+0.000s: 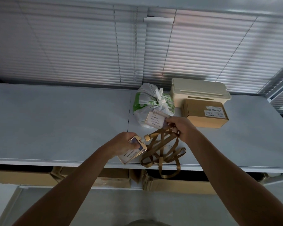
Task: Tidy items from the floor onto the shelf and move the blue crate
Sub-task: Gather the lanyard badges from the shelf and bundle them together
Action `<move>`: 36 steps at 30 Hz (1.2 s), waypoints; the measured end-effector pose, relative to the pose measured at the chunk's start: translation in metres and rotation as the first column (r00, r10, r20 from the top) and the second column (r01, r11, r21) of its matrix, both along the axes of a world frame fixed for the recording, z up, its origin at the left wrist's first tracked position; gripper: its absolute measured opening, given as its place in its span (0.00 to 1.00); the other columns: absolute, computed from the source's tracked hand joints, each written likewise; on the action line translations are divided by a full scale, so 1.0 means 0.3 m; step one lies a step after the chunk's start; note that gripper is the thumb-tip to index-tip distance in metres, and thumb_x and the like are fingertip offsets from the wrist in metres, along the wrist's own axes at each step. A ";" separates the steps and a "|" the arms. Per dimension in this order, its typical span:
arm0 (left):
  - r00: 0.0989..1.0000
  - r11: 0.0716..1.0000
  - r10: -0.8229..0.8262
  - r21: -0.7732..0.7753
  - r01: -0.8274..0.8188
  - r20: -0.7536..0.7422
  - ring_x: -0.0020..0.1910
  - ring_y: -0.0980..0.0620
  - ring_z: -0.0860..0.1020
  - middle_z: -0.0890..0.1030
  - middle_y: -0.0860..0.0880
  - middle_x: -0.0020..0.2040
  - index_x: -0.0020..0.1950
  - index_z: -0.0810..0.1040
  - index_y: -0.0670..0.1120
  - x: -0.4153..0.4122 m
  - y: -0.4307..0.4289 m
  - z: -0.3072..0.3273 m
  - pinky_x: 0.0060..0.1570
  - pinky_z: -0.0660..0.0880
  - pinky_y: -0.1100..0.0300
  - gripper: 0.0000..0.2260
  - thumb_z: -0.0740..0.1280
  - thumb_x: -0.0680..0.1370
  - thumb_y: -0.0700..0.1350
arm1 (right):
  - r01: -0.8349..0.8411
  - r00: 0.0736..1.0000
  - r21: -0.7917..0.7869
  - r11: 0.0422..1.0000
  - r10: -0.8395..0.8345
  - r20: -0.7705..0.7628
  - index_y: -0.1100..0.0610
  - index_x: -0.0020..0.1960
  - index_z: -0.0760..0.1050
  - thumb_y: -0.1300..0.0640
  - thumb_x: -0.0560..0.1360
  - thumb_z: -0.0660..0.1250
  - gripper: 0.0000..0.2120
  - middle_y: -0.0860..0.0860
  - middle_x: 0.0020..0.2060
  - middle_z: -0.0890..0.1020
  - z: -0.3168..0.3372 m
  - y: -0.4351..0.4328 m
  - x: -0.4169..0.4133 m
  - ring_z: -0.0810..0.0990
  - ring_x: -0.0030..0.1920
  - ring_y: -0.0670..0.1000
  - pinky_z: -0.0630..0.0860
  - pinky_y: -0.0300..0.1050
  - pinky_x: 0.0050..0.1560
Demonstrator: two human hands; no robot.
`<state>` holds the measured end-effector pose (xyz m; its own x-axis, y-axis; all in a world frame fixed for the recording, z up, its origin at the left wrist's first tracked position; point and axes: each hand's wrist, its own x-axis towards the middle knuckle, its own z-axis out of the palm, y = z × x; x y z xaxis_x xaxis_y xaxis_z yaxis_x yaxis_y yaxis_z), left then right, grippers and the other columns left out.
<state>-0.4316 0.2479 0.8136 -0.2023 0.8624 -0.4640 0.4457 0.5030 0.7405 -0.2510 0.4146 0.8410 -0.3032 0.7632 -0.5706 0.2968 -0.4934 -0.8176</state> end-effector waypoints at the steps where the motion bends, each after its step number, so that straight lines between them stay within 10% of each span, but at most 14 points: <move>1: 1.000 1.000 0.007 -0.024 -0.007 0.000 0.48 0.48 0.80 0.83 0.47 0.53 0.57 0.80 0.48 -0.007 -0.001 -0.007 0.46 0.75 0.56 0.10 0.68 0.77 0.48 | 0.033 0.999 0.057 0.998 -0.033 -0.001 0.62 0.52 0.80 0.63 0.76 0.69 0.06 0.55 0.37 0.82 0.001 0.002 0.002 0.79 0.22 0.44 0.75 0.37 0.24; 5: 0.994 0.985 0.098 -0.135 -0.103 -0.043 0.42 0.49 0.80 0.82 0.45 0.48 0.52 0.78 0.47 -0.074 -0.022 -0.046 0.42 0.76 0.58 0.05 0.67 0.77 0.46 | 0.108 0.991 0.375 0.921 -0.130 0.035 0.55 0.46 0.80 0.58 0.78 0.67 0.05 0.53 0.44 0.84 0.035 0.045 0.031 0.84 0.43 0.53 0.81 0.51 0.48; 10: 0.972 0.937 0.235 -0.274 -0.218 0.029 0.31 0.49 0.86 0.85 0.43 0.43 0.58 0.76 0.43 -0.190 -0.062 -0.067 0.29 0.78 0.62 0.08 0.64 0.80 0.43 | 0.266 0.964 0.605 0.750 -0.203 -0.172 0.53 0.40 0.75 0.57 0.79 0.63 0.09 0.48 0.36 0.81 0.151 0.110 0.089 0.80 0.35 0.45 0.75 0.43 0.37; 15: 0.938 0.922 0.318 -0.273 -0.273 0.136 0.45 0.39 0.86 0.86 0.38 0.48 0.58 0.78 0.39 -0.232 -0.068 -0.060 0.50 0.82 0.47 0.10 0.67 0.78 0.40 | 0.064 0.983 0.710 0.701 0.079 -0.167 0.56 0.38 0.75 0.56 0.77 0.65 0.09 0.52 0.33 0.77 0.279 0.109 0.113 0.76 0.32 0.47 0.71 0.41 0.34; 21: 0.804 0.933 0.354 -0.240 -0.268 0.477 0.55 0.38 0.83 0.83 0.36 0.58 0.66 0.76 0.42 -0.212 -0.031 -0.017 0.53 0.80 0.46 0.15 0.63 0.79 0.40 | -0.815 0.577 0.421 0.399 0.633 0.516 0.58 0.47 0.79 0.56 0.78 0.67 0.06 0.52 0.40 0.82 0.251 -0.046 0.000 0.76 0.38 0.50 0.70 0.35 0.33; 25: 0.751 0.950 0.311 -0.220 -0.222 0.582 0.56 0.38 0.82 0.81 0.37 0.63 0.67 0.76 0.48 -0.148 -0.005 0.022 0.47 0.79 0.47 0.16 0.62 0.80 0.44 | -0.887 0.461 0.299 0.352 0.720 0.519 0.51 0.40 0.77 0.55 0.77 0.68 0.07 0.51 0.41 0.84 0.162 -0.143 -0.096 0.78 0.37 0.48 0.70 0.34 0.33; 29: 0.703 0.965 0.252 -0.223 -0.135 0.665 0.50 0.35 0.83 0.81 0.36 0.59 0.68 0.74 0.46 -0.108 -0.010 0.035 0.47 0.80 0.45 0.17 0.62 0.81 0.48 | -0.845 0.534 0.352 0.403 0.672 0.513 0.52 0.44 0.80 0.52 0.75 0.69 0.05 0.49 0.42 0.86 0.095 -0.180 -0.136 0.84 0.45 0.54 0.77 0.45 0.40; 36: 0.608 0.967 0.243 -0.239 -0.088 0.756 0.57 0.35 0.79 0.80 0.35 0.58 0.62 0.77 0.41 -0.090 -0.041 0.025 0.59 0.75 0.40 0.22 0.59 0.80 0.56 | -0.810 0.586 0.428 0.401 0.580 0.565 0.56 0.52 0.72 0.51 0.78 0.65 0.08 0.48 0.43 0.78 0.069 -0.222 -0.156 0.75 0.39 0.43 0.68 0.35 0.33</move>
